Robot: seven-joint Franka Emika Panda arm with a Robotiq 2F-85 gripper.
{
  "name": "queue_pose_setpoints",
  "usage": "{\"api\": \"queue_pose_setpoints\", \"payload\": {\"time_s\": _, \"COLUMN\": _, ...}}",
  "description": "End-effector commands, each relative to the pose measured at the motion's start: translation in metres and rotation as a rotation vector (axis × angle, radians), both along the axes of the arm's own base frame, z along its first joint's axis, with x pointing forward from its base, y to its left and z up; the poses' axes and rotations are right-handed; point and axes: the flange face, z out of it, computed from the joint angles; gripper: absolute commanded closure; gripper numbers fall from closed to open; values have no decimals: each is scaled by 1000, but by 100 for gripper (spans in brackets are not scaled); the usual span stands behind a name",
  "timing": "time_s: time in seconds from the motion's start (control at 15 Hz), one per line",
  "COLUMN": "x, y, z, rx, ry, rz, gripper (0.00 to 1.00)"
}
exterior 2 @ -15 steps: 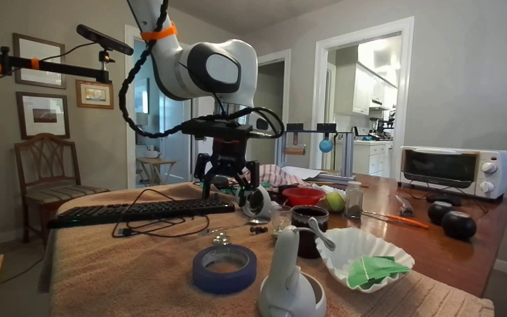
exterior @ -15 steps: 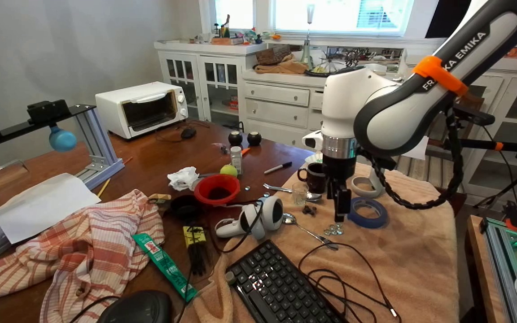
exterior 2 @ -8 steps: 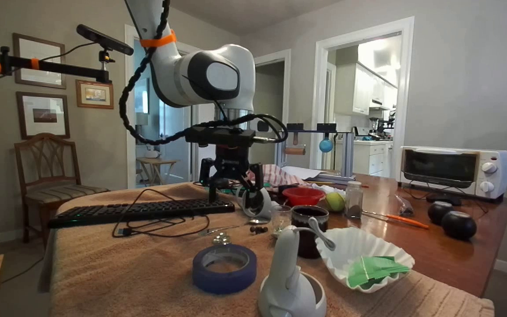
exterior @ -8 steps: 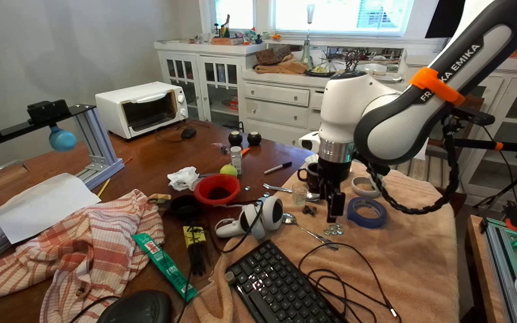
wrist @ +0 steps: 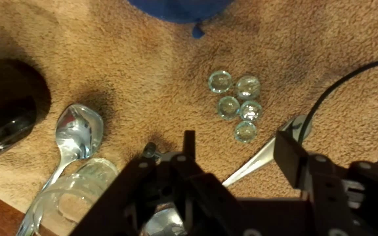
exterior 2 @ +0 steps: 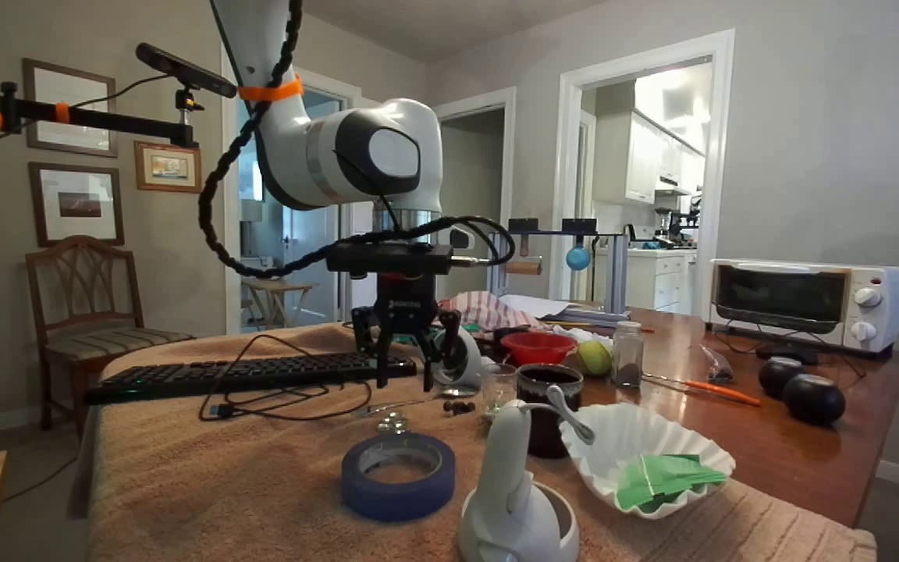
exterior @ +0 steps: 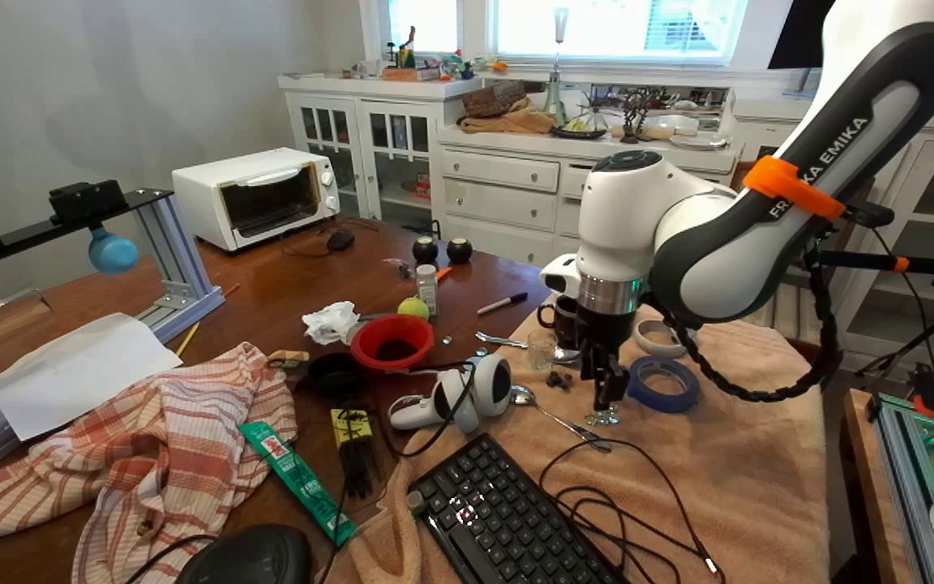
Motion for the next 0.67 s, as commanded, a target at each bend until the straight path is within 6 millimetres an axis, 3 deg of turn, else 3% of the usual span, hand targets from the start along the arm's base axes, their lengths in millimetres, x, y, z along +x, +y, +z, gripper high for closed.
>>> {"api": "queue_pose_setpoints", "payload": {"time_s": 0.0, "x": -7, "y": 5, "z": -12, "rx": -23, "ry": -6, "rz": 19, "gripper": 36}}
{"api": "queue_pose_setpoints", "payload": {"time_s": 0.6, "x": -8, "y": 18, "z": -26, "rx": -26, "ry": -12, "rz": 1, "gripper": 39}}
